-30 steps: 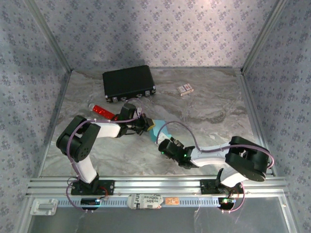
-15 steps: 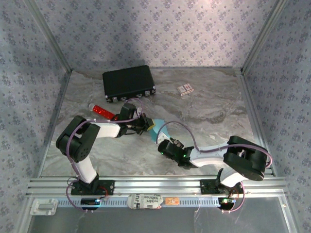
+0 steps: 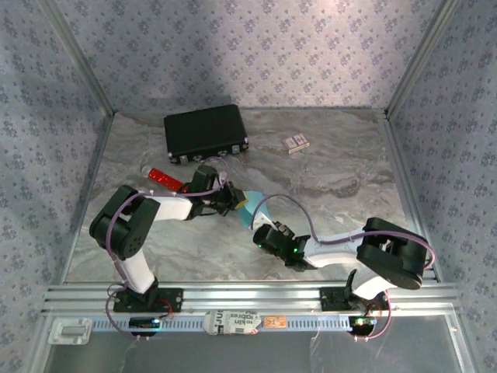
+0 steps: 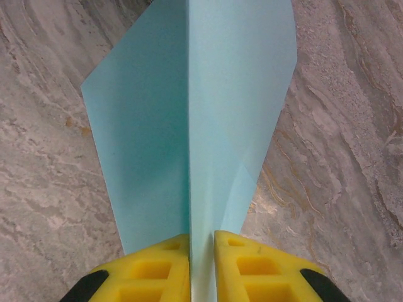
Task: Fold a paper plane with a square sheet of paper (pick it up from the middle)
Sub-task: Fourth fold the wing at the center of the table.
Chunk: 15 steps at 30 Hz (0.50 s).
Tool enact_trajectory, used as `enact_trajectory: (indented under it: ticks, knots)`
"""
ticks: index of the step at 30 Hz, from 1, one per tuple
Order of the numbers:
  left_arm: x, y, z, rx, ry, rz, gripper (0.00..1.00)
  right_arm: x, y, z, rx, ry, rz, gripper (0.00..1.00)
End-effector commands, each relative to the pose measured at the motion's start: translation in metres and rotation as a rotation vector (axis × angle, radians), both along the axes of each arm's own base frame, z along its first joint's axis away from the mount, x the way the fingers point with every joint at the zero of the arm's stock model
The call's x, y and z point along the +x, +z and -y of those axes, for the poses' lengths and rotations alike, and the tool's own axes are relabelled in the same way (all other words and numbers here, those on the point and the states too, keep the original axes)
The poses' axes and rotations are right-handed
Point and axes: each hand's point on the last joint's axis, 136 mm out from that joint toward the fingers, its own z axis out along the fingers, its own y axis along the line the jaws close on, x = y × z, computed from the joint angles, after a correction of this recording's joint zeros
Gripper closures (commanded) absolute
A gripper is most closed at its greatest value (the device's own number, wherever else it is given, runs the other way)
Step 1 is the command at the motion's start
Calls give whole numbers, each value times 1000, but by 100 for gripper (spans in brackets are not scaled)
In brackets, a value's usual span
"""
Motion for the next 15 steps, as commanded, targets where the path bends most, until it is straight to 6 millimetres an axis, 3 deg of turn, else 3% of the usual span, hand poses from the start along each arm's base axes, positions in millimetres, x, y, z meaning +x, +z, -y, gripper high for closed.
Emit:
enact_trajectory:
  ticks: [1,9,12,15]
  knots:
    - [1,16,2,-16,1,31,98,-2,-4,1,20,-17,-6,84]
    - [1,16,2,-16,4,34,96,-3,-5,-1,45,-28,-20,88]
    - [2,18,0,-5,10,41,79,-3,-8,-2,66,-39,-39,89]
    - [3,21,-6,14,22,57,53,-4,-11,-4,91,-46,-62,89]
